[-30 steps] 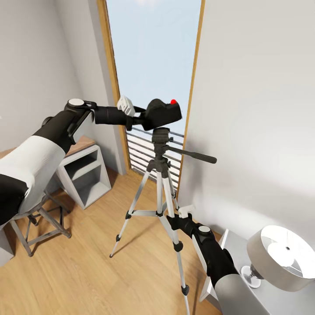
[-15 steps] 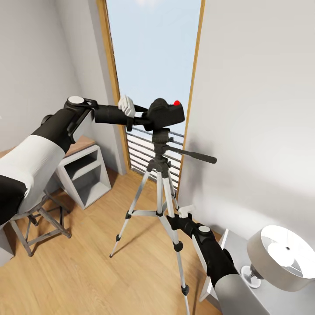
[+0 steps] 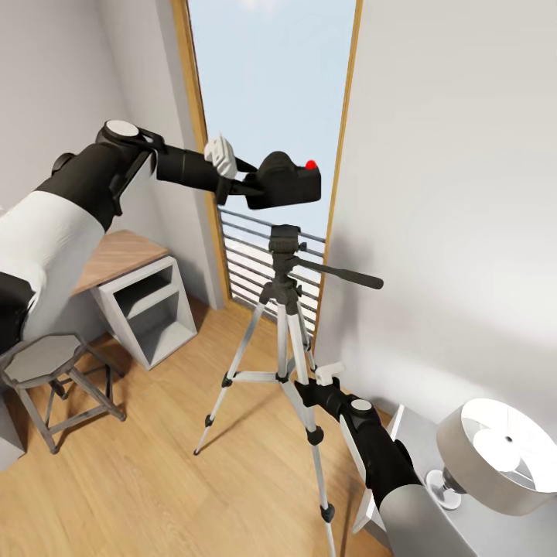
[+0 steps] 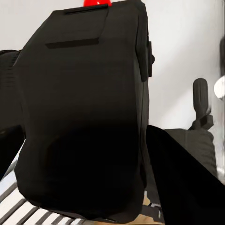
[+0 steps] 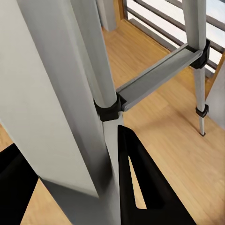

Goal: Attach the digital camera to the camera tripod in the bedroom.

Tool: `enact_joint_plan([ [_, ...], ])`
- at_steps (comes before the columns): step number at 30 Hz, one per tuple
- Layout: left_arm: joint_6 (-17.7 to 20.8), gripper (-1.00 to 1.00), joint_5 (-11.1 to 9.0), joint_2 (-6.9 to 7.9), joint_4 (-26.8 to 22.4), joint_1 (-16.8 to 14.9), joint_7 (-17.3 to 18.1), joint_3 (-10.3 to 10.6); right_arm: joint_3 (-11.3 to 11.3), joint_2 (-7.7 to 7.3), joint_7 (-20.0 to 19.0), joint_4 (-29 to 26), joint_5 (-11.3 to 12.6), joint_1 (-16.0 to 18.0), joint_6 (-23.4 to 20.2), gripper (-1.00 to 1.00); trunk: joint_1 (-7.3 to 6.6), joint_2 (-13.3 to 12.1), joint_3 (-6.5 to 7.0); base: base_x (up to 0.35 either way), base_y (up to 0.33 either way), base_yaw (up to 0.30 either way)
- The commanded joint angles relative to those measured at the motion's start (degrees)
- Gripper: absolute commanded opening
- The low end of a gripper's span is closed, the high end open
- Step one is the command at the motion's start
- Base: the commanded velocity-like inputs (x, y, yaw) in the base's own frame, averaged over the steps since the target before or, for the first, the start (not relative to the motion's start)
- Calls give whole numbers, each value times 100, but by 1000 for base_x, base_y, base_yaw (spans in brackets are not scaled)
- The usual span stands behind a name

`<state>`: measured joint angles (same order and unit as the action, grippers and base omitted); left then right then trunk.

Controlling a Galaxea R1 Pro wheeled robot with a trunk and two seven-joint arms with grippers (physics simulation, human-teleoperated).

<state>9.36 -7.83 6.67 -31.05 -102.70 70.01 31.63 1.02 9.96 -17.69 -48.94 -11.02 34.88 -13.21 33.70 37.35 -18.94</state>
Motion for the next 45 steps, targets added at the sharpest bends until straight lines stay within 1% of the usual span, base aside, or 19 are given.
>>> enact_joint_plan([
  [1, 30, -100, -45, 25, 16, -22, 84, 42, 21, 4, -38, 351, -97, 2, -32, -100, 2, 6, -9, 0, 0, 0],
  [5, 3, -100, -23, 5, 57, -29, 205, 64, 21, 4, -40, 351, -94, 2, -32, -100, 2, 6, -9, 0, 0, 0],
  [7, -74, -100, 17, -12, 237, -31, 484, 90, 21, 4, -51, 351, -90, 2, -31, -100, 2, 6, -9, 0, 0, 0],
  [9, -217, -100, 23, -14, 318, -31, 595, 95, 21, 4, -51, 351, -87, 2, -31, -100, 2, 6, -9, 0, 0, 0],
  [11, -541, -100, 26, -18, 555, -31, 709, 97, 21, 4, -42, 351, -85, 2, -30, -100, 2, 6, -9, 0, 0, 0],
  [16, -638, -100, 34, -79, 658, -31, 731, 98, 21, 4, -27, 351, -89, 2, -31, -100, 2, 6, -9, 0, 0, 0],
  [36, -646, -100, 36, -92, 656, -31, 728, 91, 21, 4, -17, 351, -85, 2, -39, -100, 2, 6, -9, 0, 0, 0],
  [40, -634, -100, 38, -95, 584, -31, 726, 73, 21, 4, -10, 351, -85, 2, -41, -100, 2, 6, -9, 0, 0, 0],
  [45, -597, -100, 26, -173, 556, -31, 725, 51, 21, 4, -7, 351, -82, 2, -41, -100, 2, 6, -9, 0, 0, 0],
])
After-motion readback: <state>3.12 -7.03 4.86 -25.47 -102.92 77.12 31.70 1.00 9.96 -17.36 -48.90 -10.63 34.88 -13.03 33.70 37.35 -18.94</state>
